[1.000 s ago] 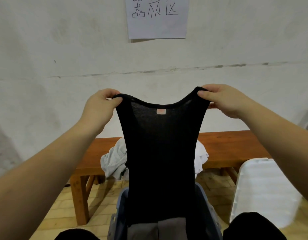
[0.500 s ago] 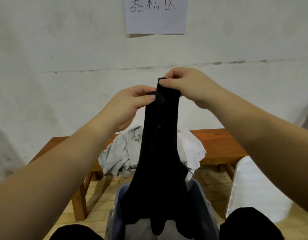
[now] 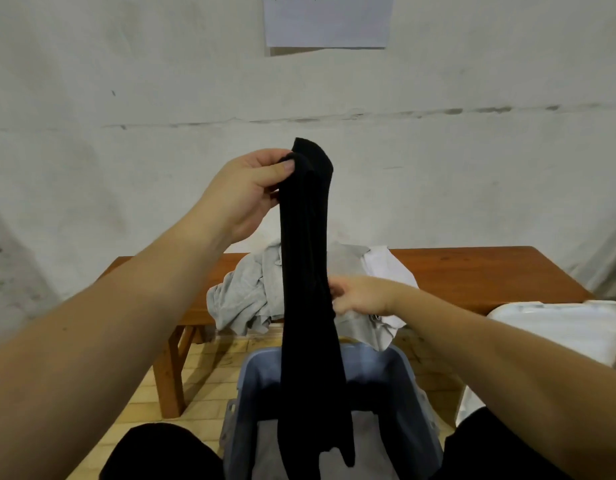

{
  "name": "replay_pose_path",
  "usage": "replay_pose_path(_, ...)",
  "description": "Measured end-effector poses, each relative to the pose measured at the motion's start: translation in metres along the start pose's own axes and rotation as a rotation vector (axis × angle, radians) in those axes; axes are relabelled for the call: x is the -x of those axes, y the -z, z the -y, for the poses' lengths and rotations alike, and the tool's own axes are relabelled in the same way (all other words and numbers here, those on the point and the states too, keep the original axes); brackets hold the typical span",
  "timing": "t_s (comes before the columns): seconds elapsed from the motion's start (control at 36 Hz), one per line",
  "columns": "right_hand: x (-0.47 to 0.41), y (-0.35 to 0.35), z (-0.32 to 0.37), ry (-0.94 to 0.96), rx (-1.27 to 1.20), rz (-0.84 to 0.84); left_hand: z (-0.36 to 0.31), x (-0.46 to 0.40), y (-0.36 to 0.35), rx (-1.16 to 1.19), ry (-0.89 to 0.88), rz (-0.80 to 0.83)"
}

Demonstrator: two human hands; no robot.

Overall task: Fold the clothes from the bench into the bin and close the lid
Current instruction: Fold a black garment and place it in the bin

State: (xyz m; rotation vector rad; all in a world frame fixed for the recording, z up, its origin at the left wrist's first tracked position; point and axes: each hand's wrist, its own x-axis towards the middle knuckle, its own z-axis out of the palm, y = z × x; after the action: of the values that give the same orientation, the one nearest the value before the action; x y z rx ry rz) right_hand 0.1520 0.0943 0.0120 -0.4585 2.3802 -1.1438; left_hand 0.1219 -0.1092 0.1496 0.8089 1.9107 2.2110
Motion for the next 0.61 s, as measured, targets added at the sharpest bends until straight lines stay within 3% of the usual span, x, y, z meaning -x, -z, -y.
replay_pose_path(0.11, -0.006, -0.004, -0.019, -0.069, 0.276, 0.073, 0.000, 0.003, 0.014, -0.041, -0.004, -0.002)
replay_pose_path(0.19, -0.004, -0.002, -0.028, -0.104, 0.359, 0.018, 0.000, 0.005, 0.026, -0.034, -0.008, -0.035)
replay_pose_path(0.47, 0.027, 0.022, -0.059, -0.264, 0.247, -0.345, -0.005, 0.011, 0.058, -0.072, -0.035, -0.352)
replay_pose_path(0.61, 0.043, 0.026, -0.054, -0.181, 0.027, -0.492, -0.004, 0.015, 0.053, -0.250, -0.011, -0.503)
